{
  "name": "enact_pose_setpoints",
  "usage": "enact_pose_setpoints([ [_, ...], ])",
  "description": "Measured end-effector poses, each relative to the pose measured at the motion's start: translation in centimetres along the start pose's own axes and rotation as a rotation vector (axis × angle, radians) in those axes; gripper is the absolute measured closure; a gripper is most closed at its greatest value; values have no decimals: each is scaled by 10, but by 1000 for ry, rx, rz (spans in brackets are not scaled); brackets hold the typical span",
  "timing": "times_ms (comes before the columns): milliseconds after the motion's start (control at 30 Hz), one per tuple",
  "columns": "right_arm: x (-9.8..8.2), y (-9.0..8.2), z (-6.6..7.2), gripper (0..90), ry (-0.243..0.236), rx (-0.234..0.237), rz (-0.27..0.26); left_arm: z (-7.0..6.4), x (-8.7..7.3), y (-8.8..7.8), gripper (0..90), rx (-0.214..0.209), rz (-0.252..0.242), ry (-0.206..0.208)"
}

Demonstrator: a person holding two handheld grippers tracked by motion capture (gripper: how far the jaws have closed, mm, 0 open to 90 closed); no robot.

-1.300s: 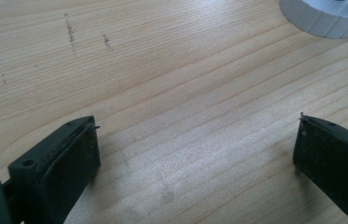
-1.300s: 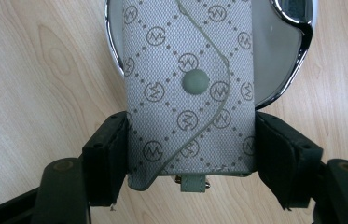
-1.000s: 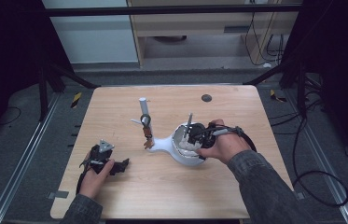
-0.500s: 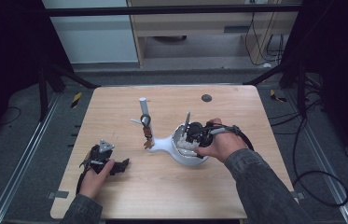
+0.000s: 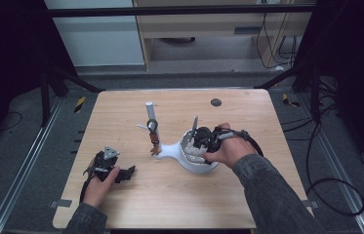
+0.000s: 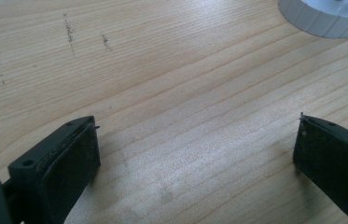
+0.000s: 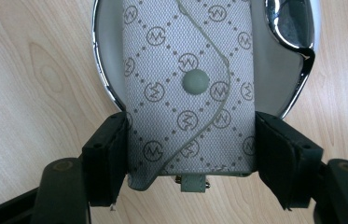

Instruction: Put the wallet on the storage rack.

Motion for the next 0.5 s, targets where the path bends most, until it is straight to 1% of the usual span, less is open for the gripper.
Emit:
enact_pose_setpoints([
  [167,1,5,-2,312,0,3,4,0,0,0,0,0,0,0],
  [500,4,9,-2,311,-4,3,12,0,0,0,0,0,-1,0],
])
Point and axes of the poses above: each handheld gripper's, and its own axes: y roughly forward along the jaws, x roughly out of its top, z roughly to its left, the point moved 9 cm from there along y, roughly forward along the jaws, and after that the axes turned 2 degrees about -x, right-handed, at the moved point
